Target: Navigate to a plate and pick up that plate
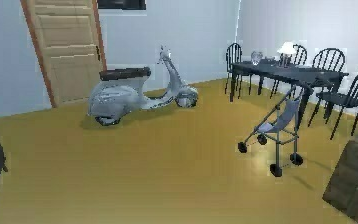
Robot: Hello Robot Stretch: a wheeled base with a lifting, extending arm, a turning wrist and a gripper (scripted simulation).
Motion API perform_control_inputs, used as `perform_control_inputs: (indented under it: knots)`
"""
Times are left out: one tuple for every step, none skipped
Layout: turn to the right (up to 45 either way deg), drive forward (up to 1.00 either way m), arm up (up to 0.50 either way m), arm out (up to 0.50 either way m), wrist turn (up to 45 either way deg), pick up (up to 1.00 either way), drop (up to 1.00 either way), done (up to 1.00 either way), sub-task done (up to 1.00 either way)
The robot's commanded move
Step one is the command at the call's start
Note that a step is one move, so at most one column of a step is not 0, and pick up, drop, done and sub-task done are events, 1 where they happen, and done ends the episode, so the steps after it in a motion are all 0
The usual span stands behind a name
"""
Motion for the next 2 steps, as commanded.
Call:
perform_control_inputs:
  knots:
    - [6.0,0.00,0.00,0.00,0.0,0.00,0.00,0.00,0.00]
    - [0.0,1.00,0.00,0.00,0.0,0.00,0.00,0.00,0.00]
